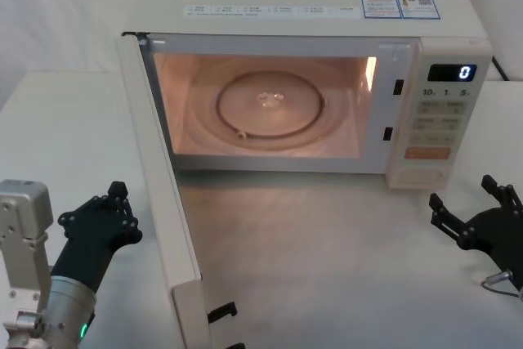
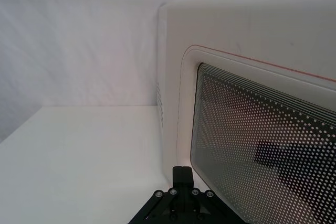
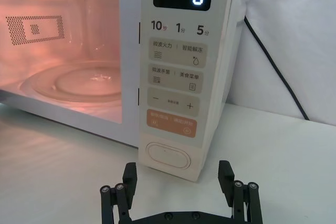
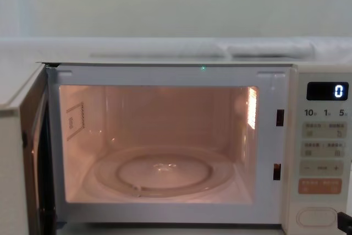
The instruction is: Press the button to open the microwave door with one hand; close the microwave door with the other hand.
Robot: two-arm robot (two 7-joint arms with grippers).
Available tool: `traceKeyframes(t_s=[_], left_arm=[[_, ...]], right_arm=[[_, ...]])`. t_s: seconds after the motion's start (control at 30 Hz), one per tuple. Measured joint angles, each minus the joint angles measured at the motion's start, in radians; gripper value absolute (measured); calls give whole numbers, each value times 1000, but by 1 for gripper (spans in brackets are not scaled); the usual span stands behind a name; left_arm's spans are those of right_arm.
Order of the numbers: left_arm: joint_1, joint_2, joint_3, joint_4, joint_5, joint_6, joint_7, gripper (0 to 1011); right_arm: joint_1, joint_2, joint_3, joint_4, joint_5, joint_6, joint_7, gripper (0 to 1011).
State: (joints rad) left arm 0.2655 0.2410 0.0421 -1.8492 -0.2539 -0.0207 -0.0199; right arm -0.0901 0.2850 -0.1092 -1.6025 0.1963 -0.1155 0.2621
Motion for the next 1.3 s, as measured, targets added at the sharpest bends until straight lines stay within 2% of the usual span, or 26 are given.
traceKeyframes(t_s=[0.43,0.6,0.9,1.2,1.3], left_arm=[[0,0,0,0,0,0,0,0],[5,-5,-12,-7,0,8,-13,0],[50,1,-66,-59,-38,30,-78,0],[122,39,-154,-159,-85,27,-152,0],[143,64,-188,-196,-110,34,-182,0]], right_arm=[[0,0,0,0,0,0,0,1002],[0,0,0,0,0,0,0,1002],[0,0,0,0,0,0,0,1002],[0,0,0,0,0,0,0,1002],[0,0,0,0,0,0,0,1002]])
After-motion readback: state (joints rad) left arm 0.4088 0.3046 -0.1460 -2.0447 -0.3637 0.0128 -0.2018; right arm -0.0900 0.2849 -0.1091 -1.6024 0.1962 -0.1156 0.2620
